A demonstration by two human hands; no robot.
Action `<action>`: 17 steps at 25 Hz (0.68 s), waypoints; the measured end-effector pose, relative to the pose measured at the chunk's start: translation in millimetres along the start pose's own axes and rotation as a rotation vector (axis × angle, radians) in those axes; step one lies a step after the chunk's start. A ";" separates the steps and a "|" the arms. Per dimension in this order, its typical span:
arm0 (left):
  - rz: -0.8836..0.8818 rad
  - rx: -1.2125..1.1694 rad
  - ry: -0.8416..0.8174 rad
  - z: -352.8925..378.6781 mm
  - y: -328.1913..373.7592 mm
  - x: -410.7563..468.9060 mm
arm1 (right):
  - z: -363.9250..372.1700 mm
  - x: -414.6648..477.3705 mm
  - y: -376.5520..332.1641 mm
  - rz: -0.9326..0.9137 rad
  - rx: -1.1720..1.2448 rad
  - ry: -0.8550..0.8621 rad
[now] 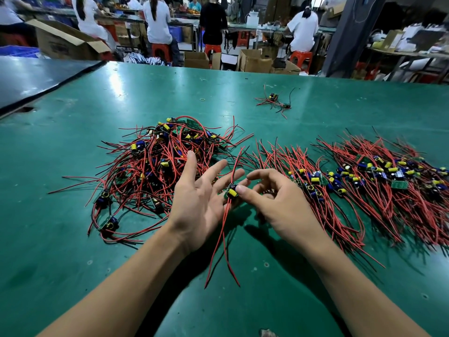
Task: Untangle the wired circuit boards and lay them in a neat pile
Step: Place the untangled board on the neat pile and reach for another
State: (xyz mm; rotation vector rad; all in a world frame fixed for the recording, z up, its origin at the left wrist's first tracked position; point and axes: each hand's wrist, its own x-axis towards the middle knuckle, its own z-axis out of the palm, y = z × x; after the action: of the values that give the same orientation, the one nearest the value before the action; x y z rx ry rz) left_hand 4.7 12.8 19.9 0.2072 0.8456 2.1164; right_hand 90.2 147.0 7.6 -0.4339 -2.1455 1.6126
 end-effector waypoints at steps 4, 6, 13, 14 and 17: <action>-0.030 0.005 -0.040 0.9 -2.5 -2.6 | 8.0 -3.5 0.5 0.016 -0.062 0.004; -0.055 0.058 -0.043 0.8 -3.9 -3.0 | 8.9 -4.2 1.4 0.000 -0.115 0.024; 0.093 0.520 0.127 -2.2 -21.2 3.2 | -5.5 5.0 5.3 -0.122 -0.228 0.188; 0.151 0.629 0.152 -3.7 -21.9 2.2 | -7.8 6.7 6.4 -0.133 -0.237 0.213; 0.398 1.066 0.206 -8.3 -21.9 -2.3 | -13.4 9.9 9.3 -0.190 -0.305 0.282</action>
State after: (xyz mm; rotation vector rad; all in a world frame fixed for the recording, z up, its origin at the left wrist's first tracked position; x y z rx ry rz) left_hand 16.8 16.4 0.0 0.7591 2.1427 1.8224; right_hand 88.4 165.4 3.2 -0.4986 -2.1434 1.0564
